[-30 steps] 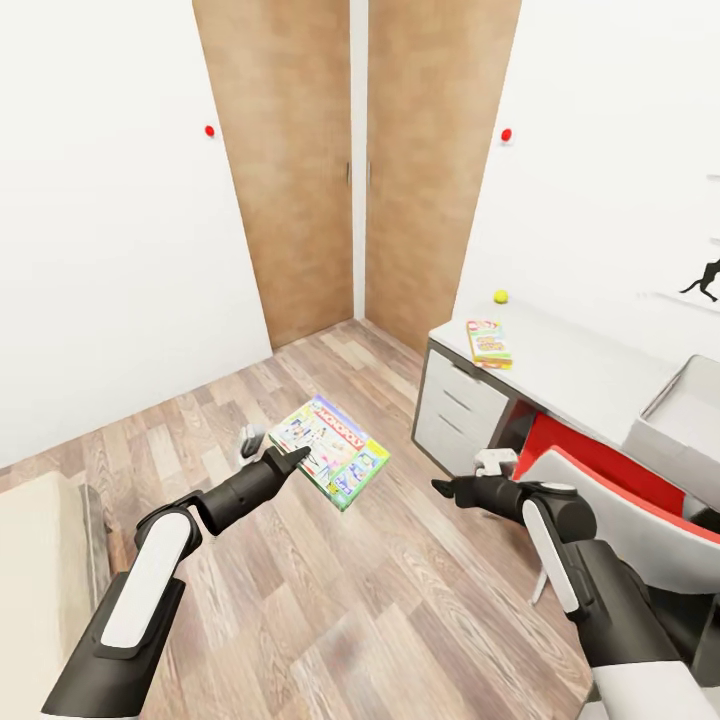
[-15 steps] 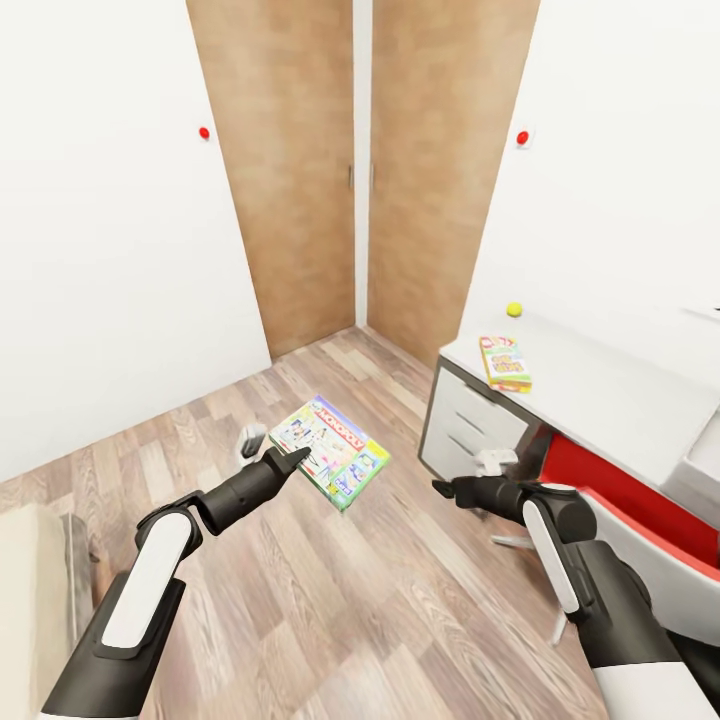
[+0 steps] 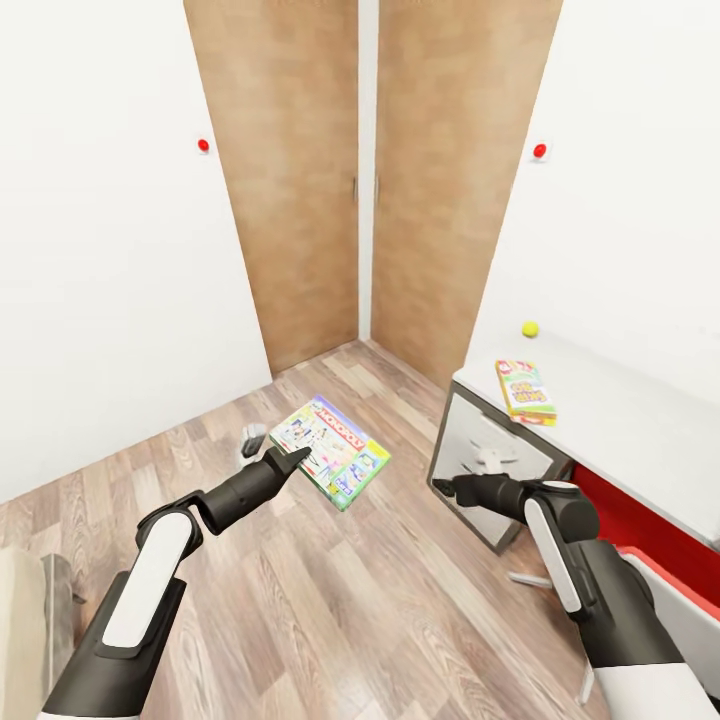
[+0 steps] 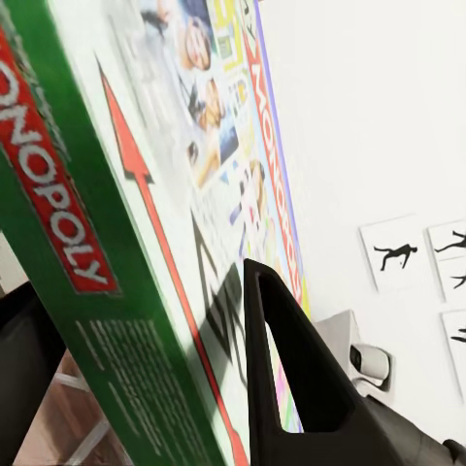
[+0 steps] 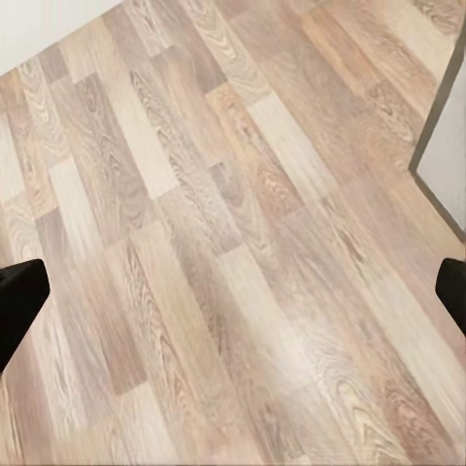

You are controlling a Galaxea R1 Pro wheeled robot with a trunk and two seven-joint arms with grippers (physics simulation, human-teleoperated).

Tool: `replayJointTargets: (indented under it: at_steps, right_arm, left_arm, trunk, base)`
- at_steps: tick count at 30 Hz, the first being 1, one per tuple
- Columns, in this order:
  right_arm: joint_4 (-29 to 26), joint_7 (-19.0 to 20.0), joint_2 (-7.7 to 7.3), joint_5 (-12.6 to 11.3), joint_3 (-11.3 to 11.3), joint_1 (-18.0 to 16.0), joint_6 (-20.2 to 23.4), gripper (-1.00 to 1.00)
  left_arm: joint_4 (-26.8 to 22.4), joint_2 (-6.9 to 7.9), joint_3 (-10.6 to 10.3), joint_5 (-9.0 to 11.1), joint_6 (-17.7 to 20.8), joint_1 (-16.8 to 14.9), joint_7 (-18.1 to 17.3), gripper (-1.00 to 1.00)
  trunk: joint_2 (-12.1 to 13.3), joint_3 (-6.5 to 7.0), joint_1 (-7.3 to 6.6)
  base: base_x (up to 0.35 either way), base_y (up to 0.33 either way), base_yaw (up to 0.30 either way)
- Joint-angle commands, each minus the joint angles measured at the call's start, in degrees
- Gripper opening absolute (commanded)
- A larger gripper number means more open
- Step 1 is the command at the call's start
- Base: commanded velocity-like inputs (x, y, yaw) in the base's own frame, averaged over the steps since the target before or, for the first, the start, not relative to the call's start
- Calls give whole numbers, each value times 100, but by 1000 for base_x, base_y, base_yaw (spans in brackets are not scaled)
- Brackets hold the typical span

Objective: Put all the toys in the child's room - the three board games (two on the bed and one on the table), the two jigsaw puzzles on the table, and the tennis ball on the table - inside the toy box on the table in the child's room.

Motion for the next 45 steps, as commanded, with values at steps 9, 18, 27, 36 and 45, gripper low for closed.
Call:
replayJointTargets:
  at_steps: [9, 18, 27, 36, 45]
  right_arm:
    - [-71, -10, -13, -28, 2, -2, 105, 100]
    - [-282, -10, -19, -33, -4, 81, 133, 100]
    - [-339, -9, -52, -34, -13, 98, 138, 100]
    - [-511, -3, -90, -39, -37, 121, 176, 100]
    - [-844, 29, -171, -49, -303, 308, 538, 100]
  left_arm:
    - [-4, 2, -5, 46, 13, -6, 12, -100]
    - [-4, -24, -6, 45, 13, -6, 1, -100]
    - [-4, -24, -6, 45, 13, -6, -1, -100]
    - [-4, -24, -6, 45, 13, -3, -7, -100]
    - [-4, -24, 0, 45, 24, -6, -10, -100]
  trunk:
    - [-10, 73, 7]
    - [-10, 156, 7]
    - [-10, 239, 7]
    - [-10, 323, 7]
    - [-10, 406, 7]
  base:
    - [328, 82, 0]
    - [193, 48, 0]
    - [31, 8, 0]
    - [7, 2, 0]
    - [1, 0, 0]
